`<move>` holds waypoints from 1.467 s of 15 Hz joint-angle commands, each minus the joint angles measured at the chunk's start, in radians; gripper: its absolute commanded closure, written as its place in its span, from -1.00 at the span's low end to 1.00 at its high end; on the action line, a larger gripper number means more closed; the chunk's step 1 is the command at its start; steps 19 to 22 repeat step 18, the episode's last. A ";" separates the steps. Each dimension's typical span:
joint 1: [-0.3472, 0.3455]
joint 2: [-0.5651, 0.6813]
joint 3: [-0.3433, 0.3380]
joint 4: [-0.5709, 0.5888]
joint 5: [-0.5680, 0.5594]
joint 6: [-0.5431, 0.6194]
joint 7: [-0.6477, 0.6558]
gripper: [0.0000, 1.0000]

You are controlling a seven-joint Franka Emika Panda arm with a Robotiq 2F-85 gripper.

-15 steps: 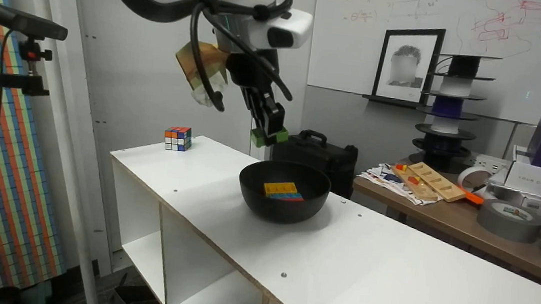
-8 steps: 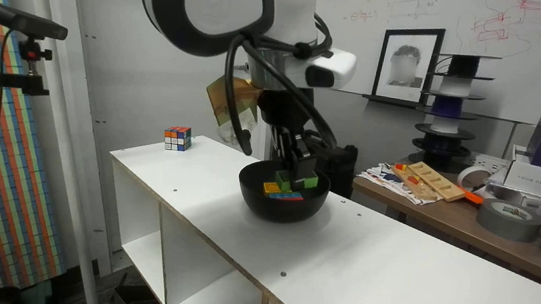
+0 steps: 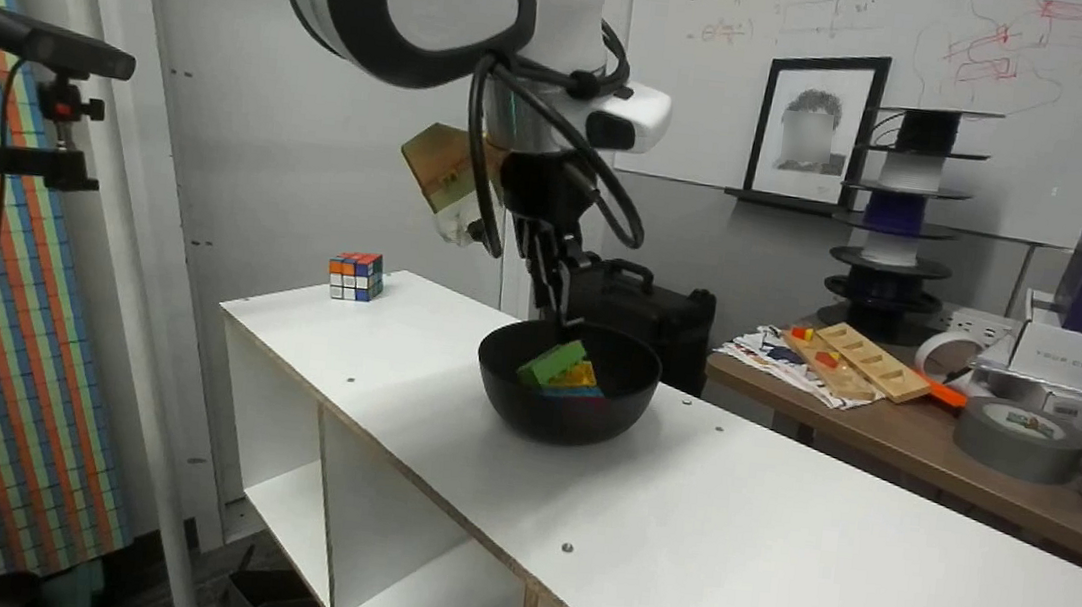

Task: Put all the toy blocks into the black bowl.

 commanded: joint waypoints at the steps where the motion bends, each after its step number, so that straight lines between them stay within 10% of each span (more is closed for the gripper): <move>1: 0.024 -0.114 -0.032 -0.044 -0.033 -0.120 0.028 -0.83; 13: 0.045 -0.713 -0.040 -0.193 0.225 -0.909 -0.005 -1.00; 22: 0.038 -0.740 -0.031 -0.185 0.197 -0.929 0.004 -1.00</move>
